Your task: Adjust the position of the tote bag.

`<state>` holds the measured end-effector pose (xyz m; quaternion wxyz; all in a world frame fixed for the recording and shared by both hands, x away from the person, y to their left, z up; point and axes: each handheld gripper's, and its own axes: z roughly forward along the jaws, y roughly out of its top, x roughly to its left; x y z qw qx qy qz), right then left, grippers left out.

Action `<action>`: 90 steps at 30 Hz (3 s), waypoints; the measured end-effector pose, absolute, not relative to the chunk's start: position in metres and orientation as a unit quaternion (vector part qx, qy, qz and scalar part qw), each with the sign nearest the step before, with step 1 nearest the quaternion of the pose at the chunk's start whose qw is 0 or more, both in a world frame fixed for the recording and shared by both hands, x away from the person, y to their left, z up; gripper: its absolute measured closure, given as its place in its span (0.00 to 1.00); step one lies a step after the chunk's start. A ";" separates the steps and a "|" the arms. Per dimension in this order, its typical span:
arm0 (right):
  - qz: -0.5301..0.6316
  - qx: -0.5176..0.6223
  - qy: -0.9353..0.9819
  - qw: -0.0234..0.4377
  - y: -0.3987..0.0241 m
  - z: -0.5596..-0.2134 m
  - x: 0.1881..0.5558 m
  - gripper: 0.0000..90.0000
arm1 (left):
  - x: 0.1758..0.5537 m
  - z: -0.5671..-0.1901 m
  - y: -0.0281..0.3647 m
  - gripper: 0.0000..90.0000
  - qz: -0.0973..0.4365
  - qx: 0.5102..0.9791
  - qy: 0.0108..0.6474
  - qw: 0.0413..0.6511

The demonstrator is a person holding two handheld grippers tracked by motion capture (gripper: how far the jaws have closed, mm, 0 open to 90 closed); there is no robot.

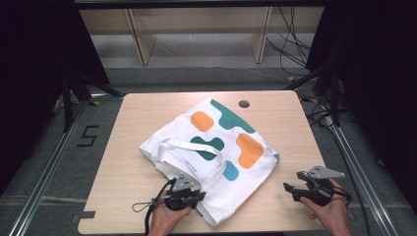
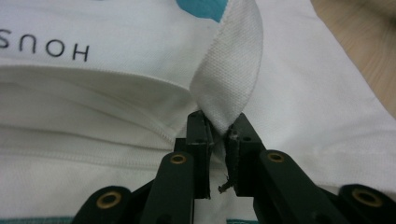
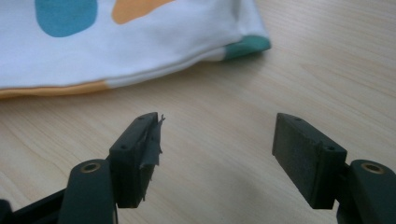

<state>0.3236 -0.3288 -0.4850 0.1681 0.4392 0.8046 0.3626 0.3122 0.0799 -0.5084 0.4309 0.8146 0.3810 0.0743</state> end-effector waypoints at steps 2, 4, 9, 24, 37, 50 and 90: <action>0.362 0.439 0.805 0.168 -0.329 -0.485 0.323 0.37 | 0.317 -0.507 0.055 0.88 0.070 0.822 0.373 0.426; 0.363 0.448 0.800 0.168 -0.328 -0.485 0.322 0.37 | 0.318 -0.508 0.047 0.87 0.073 0.824 0.366 0.426; 0.366 0.437 0.801 0.184 -0.329 -0.483 0.322 0.37 | 0.325 -0.508 0.008 0.85 0.060 0.829 0.347 0.434; 0.380 0.393 0.821 0.167 -0.309 -0.476 0.310 0.36 | 0.317 -0.488 0.023 0.50 -0.005 0.861 0.306 0.407; 0.387 0.282 0.871 0.106 -0.237 -0.468 0.286 0.30 | 0.303 -0.465 0.140 0.36 0.086 0.831 0.363 0.413; 0.312 0.242 0.909 0.136 -0.210 -0.492 0.288 0.40 | 0.319 -0.474 0.199 0.32 0.163 0.807 0.438 0.361; 0.305 0.284 0.895 0.159 -0.266 -0.484 0.291 0.87 | 0.350 -0.495 0.166 0.90 0.256 0.856 0.338 0.296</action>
